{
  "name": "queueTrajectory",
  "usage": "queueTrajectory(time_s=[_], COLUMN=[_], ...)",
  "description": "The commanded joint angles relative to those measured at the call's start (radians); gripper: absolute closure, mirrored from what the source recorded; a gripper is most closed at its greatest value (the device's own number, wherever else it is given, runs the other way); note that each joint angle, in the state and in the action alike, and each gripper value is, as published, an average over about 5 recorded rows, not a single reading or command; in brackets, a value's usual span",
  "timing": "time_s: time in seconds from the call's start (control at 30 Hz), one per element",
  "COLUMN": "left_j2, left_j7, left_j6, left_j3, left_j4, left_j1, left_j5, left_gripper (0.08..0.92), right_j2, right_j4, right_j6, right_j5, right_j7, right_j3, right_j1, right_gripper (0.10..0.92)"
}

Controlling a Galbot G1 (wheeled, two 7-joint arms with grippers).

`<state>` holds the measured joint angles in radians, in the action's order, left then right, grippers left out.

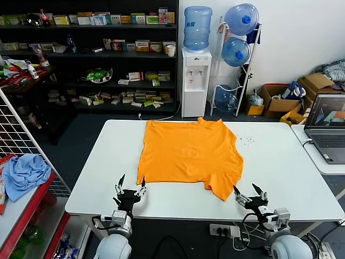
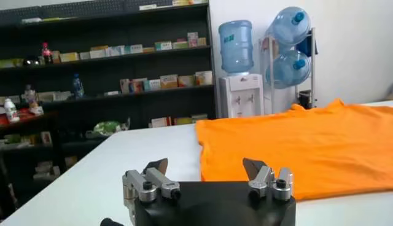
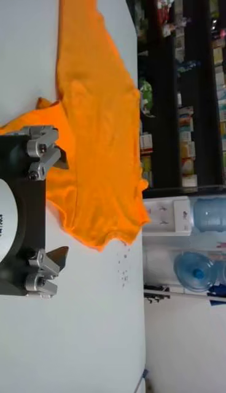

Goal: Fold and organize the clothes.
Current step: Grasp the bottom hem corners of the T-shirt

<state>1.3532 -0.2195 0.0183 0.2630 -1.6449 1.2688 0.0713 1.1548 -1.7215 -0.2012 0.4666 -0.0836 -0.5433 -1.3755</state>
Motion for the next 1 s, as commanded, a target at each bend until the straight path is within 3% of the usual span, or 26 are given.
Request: queueTrajectory(time_s=[0.03, 0.33, 0.77, 0.87, 1.0], left_j2=[-0.007, -0.029, -0.04, -0.043, -0.045], left_j7=[0.012, -0.027, -0.074, -0.075, -0.073], left_j6=[-0.102, -0.236, -0.278, -0.281, -0.283], left_j3=[-0.01, -0.055, -0.082, -0.083, -0.084], left_j4=[-0.005, 0.005, 0.037, 0.047, 0.053], left_j1=[-0.012, -0.069, -0.126, -0.131, -0.133], left_j5=[0.03, 0.166, 0.252, 0.262, 0.268], left_gripper=[0.177, 0.177, 0.177, 0.177, 0.221], right_j2=[0.0, 0.031, 0.077, 0.083, 0.093], right_j4=[0.003, 0.073, 0.145, 0.151, 0.154], right_j6=[-0.01, -0.03, -0.061, -0.069, -0.077], right_j5=[0.006, 0.007, 0.012, 0.017, 0.023], right_j7=[0.0, 0.014, 0.029, 0.034, 0.044], right_j3=[0.002, 0.057, 0.116, 0.121, 0.126], right_j1=[0.001, 0.082, 0.177, 0.183, 0.187], right_gripper=[0.203, 0.203, 0.204, 0.238, 0.343])
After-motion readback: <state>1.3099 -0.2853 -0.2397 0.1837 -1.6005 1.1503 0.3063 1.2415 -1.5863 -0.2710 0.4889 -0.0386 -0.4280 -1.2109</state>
